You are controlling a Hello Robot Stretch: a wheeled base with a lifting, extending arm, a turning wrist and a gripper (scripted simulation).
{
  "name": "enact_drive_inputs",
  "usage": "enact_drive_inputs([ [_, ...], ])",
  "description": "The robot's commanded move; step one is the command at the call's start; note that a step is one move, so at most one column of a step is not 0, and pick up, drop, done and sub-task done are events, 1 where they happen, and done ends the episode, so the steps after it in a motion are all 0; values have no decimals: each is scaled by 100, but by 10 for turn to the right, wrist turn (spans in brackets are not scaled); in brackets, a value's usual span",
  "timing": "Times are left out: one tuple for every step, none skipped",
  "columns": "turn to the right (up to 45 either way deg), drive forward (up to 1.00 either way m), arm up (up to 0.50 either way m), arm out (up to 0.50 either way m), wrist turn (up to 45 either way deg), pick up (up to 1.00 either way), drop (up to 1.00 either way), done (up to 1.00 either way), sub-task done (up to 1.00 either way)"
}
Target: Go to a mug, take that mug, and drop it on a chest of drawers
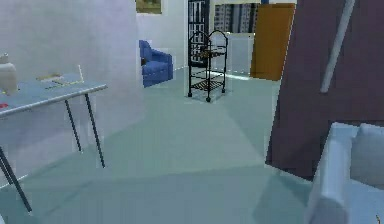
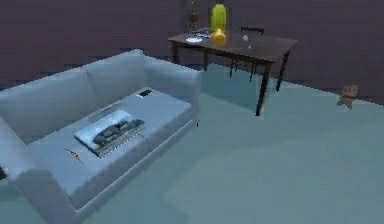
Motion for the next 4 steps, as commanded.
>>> enact_drive_inputs([
  [0,10,0,0,0,0,0,0,0],
  [120,0,0,0,0,0,0,0,0],
  [0,100,0,0,0,0,0,0,0],
  [0,90,0,0,0,0,0,0,0],
])
